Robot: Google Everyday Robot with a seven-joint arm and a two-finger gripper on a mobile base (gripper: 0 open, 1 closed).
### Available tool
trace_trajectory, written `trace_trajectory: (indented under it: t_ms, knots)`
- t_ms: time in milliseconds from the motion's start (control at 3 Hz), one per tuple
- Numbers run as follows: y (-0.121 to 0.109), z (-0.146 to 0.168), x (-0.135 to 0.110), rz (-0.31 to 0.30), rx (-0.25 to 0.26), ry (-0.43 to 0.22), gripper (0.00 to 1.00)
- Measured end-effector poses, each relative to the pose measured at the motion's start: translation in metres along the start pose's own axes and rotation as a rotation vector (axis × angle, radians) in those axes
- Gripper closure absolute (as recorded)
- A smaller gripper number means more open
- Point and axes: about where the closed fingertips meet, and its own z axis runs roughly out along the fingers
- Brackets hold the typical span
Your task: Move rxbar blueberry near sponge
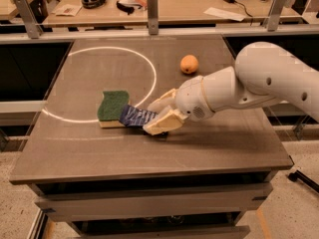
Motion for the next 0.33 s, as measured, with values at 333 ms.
trace_trajectory:
  t_ms: [333]
  knots:
    - [0.0010,0.0003,-0.0008,-0.002,0.000,0.001,0.83]
